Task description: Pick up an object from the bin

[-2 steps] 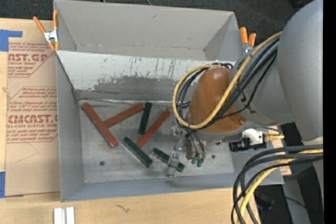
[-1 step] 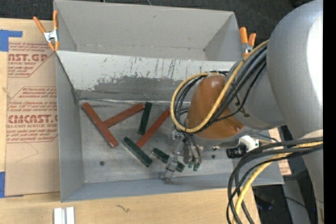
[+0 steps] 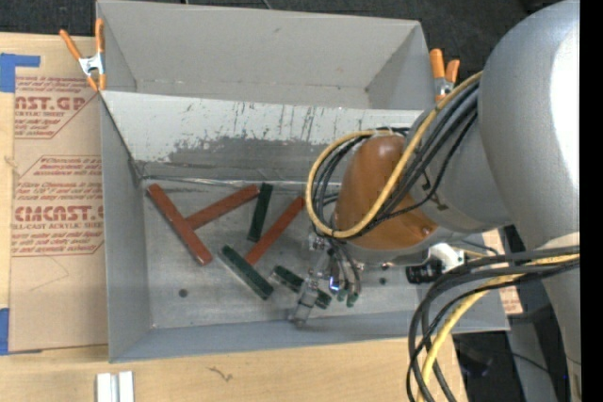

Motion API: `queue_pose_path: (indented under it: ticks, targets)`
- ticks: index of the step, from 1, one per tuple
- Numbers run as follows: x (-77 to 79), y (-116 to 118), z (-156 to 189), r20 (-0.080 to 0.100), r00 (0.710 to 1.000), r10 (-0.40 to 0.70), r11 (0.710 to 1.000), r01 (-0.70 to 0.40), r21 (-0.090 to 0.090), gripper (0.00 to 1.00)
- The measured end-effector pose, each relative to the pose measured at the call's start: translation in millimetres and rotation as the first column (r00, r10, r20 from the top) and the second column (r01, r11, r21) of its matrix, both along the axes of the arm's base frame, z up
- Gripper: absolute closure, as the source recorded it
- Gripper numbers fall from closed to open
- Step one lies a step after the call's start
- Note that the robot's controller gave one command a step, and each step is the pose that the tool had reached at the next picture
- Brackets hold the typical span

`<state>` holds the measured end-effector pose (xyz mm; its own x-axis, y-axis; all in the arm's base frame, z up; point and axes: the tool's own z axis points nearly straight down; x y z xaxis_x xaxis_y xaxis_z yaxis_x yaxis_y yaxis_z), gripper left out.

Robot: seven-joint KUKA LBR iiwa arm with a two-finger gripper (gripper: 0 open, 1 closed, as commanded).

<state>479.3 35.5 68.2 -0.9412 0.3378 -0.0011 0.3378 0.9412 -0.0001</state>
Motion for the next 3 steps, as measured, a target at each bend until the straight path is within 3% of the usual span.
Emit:
queue_pose_path:
  ticks: [1, 2, 3]
  targets:
    - [-0.9, 0.2, 0.2, -0.004, 1.0, 0.001, 1.0, -0.001, 0.0, 1.0]
    - [0.7, 0.6, 113.7, 0.007, 1.0, 0.002, 1.0, -0.002, 0.001, 1.0]
    - [1.0, 1.0, 128.1, 0.001, 1.0, 0.003, 1.0, -0.003, 0.001, 1.0]
